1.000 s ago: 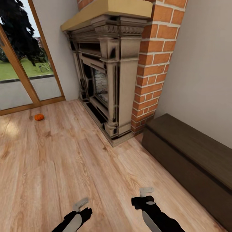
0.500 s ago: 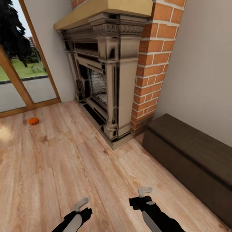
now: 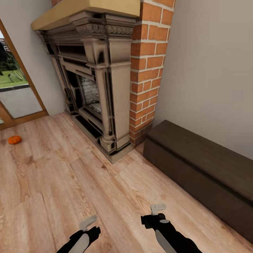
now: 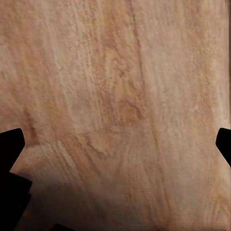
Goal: Place each of the two pumpkins and all three candles from the living room inside a cabinet in the living room (use any cabinet), then make sure every cabinet is closed, and position the cauldron so it is next to a table in the living room.
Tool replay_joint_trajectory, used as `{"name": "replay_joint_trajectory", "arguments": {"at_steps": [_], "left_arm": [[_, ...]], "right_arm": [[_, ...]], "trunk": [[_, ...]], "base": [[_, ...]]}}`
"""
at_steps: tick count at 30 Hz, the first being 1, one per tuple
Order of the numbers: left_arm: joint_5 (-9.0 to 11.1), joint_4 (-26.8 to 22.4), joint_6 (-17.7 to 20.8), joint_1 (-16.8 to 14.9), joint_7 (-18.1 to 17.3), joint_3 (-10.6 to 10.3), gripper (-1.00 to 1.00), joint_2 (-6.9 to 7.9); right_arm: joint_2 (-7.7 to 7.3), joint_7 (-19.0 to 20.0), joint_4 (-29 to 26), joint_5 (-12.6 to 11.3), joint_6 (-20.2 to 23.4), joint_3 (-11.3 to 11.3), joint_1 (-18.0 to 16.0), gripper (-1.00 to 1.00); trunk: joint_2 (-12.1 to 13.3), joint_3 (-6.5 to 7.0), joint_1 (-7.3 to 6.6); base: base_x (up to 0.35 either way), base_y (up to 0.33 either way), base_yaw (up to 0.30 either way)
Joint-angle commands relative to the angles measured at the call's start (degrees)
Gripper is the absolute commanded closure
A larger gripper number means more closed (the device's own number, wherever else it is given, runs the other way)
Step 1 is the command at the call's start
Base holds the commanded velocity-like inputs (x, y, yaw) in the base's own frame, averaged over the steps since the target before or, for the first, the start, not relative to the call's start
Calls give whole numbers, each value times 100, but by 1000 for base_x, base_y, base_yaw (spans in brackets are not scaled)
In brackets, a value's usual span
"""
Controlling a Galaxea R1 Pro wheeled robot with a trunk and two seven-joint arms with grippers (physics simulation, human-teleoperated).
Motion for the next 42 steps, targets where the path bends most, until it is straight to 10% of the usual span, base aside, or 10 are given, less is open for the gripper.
{"name": "replay_joint_trajectory", "arguments": {"at_steps": [1,42], "left_arm": [[27,-13,9,-1,42,-25,-100,8],[40,-13,-8,-3,30,-37,-100,81]], "right_arm": [[-7,-57,-10,-52,11,32,-8,-100],[-1,-58,114,-140,-118,-6,-8,-100]], "trunk": [[-2,-7,-1],[-2,-98,-1]], "base": [[0,133,-277],[0,21,-277]]}}
